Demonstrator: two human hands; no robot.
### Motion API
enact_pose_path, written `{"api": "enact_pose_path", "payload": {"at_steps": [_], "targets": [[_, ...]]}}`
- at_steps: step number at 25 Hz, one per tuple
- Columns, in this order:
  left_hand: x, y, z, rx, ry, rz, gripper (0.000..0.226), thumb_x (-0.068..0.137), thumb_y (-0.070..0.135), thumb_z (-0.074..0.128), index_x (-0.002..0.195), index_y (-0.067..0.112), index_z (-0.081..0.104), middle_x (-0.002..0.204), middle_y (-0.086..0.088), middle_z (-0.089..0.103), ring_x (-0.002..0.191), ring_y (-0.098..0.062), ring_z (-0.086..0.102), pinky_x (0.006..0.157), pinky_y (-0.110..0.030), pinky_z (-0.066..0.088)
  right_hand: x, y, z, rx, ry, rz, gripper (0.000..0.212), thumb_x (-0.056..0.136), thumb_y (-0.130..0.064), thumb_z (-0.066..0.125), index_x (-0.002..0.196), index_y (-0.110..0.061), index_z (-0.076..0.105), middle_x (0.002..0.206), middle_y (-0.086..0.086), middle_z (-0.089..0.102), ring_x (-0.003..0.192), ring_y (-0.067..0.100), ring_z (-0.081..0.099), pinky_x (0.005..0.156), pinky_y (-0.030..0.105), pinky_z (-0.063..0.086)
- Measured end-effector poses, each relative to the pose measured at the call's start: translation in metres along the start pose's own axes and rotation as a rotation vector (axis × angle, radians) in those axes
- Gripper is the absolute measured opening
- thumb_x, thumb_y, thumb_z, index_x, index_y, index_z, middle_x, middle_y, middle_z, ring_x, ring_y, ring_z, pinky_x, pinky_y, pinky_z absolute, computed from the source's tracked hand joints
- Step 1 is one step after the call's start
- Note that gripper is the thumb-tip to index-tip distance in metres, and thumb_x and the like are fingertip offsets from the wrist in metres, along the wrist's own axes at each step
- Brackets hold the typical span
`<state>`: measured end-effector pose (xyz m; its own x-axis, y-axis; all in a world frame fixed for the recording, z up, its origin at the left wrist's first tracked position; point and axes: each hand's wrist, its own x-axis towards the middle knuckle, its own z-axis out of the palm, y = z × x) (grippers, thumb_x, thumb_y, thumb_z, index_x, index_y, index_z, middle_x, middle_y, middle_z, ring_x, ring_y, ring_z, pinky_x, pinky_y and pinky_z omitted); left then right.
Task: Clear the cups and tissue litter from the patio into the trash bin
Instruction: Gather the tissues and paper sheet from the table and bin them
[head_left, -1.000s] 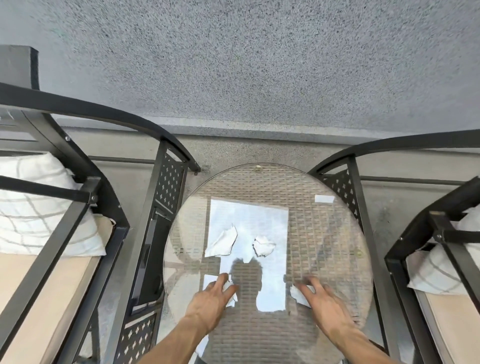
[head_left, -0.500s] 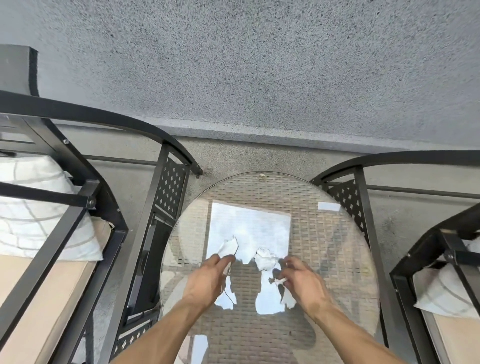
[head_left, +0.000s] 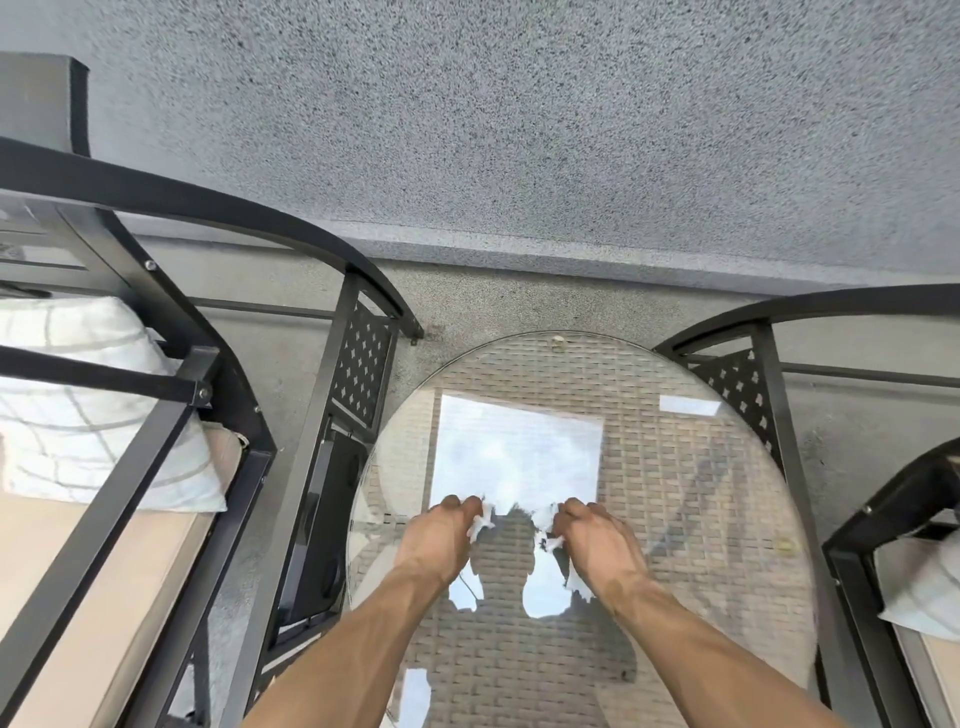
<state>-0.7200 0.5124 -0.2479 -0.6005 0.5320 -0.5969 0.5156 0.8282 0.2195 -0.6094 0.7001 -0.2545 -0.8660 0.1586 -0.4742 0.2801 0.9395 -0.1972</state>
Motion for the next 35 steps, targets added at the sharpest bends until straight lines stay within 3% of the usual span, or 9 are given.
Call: {"api": "enact_pose_path", "payload": {"at_steps": [4, 7, 11, 15, 20, 25, 30, 35], "targets": [[-0.006, -0.009, 0.009, -0.103, 0.025, 0.021, 0.04, 0.089, -0.004, 0.05, 0.12, 0.018, 0.06, 0.117, -0.005, 0.058, 0.097, -0.026, 0.065, 0.083, -0.038, 0.055, -0.015, 0.0, 0.001, 0.071, -0.015, 0.063, 0.034, 0.084, -0.012, 0.052, 0.113, -0.028, 0.056, 0.108, -0.002, 0.061, 0.092, 0.024, 0.063, 0.078, 0.033, 0.049], [-0.014, -0.016, 0.01, -0.206, 0.089, 0.041, 0.039, 0.089, -0.005, 0.051, 0.114, 0.021, 0.065, 0.115, 0.002, 0.053, 0.09, -0.02, 0.066, 0.08, -0.025, 0.054, -0.028, -0.002, -0.007, 0.135, 0.065, 0.114, 0.039, 0.083, -0.009, 0.054, 0.113, -0.033, 0.05, 0.106, -0.005, 0.065, 0.083, 0.021, 0.065, 0.072, 0.031, 0.051], [-0.035, -0.015, -0.004, -0.308, 0.203, 0.055, 0.022, 0.09, 0.005, 0.054, 0.103, 0.018, 0.065, 0.113, 0.011, 0.044, 0.082, -0.017, 0.064, 0.074, -0.031, 0.053, -0.045, -0.009, -0.031, 0.192, 0.182, 0.164, 0.043, 0.087, -0.012, 0.056, 0.124, -0.033, 0.048, 0.112, -0.006, 0.068, 0.088, 0.022, 0.067, 0.077, 0.034, 0.053], [-0.056, -0.008, -0.026, -0.423, 0.32, 0.083, 0.019, 0.085, 0.004, 0.059, 0.095, 0.018, 0.067, 0.108, 0.007, 0.062, 0.086, -0.015, 0.061, 0.073, -0.02, 0.041, -0.063, -0.017, -0.059, 0.287, 0.294, 0.163, 0.027, 0.088, -0.02, 0.061, 0.114, -0.028, 0.061, 0.108, -0.006, 0.071, 0.094, 0.021, 0.066, 0.079, 0.034, 0.051], [-0.1, 0.002, -0.045, -0.613, 0.448, 0.007, 0.018, 0.085, 0.008, 0.066, 0.093, 0.023, 0.069, 0.089, 0.002, 0.072, 0.076, -0.016, 0.061, 0.063, -0.024, 0.038, -0.084, -0.034, -0.085, 0.348, 0.414, 0.112, 0.016, 0.086, -0.023, 0.065, 0.099, -0.033, 0.066, 0.094, -0.009, 0.073, 0.087, 0.02, 0.067, 0.074, 0.033, 0.051], [-0.152, 0.021, -0.038, -0.711, 0.646, -0.03, 0.013, 0.086, 0.01, 0.071, 0.096, 0.015, 0.065, 0.076, 0.0, 0.064, 0.071, -0.019, 0.054, 0.06, -0.025, 0.03, -0.11, -0.044, -0.093, 0.441, 0.457, -0.073, 0.013, 0.083, -0.026, 0.072, 0.094, -0.032, 0.069, 0.095, -0.009, 0.074, 0.086, 0.016, 0.069, 0.077, 0.034, 0.053], [-0.21, 0.045, -0.004, -0.81, 0.72, -0.173, 0.021, 0.087, 0.016, 0.07, 0.101, 0.019, 0.055, 0.092, -0.001, 0.072, 0.084, -0.022, 0.064, 0.071, -0.034, 0.046, -0.148, -0.048, -0.086, 0.463, 0.474, -0.258, 0.014, 0.08, -0.022, 0.075, 0.091, -0.03, 0.073, 0.094, -0.006, 0.072, 0.084, 0.014, 0.065, 0.072, 0.029, 0.049], [-0.273, 0.049, 0.037, -0.818, 0.799, -0.309, 0.02, 0.088, 0.025, 0.07, 0.097, 0.027, 0.052, 0.092, 0.004, 0.073, 0.082, -0.019, 0.066, 0.073, -0.037, 0.051, -0.176, -0.075, -0.074, 0.404, 0.406, -0.419, 0.01, 0.08, -0.026, 0.075, 0.09, -0.029, 0.073, 0.087, -0.01, 0.062, 0.08, 0.015, 0.061, 0.068, 0.032, 0.048]]}}
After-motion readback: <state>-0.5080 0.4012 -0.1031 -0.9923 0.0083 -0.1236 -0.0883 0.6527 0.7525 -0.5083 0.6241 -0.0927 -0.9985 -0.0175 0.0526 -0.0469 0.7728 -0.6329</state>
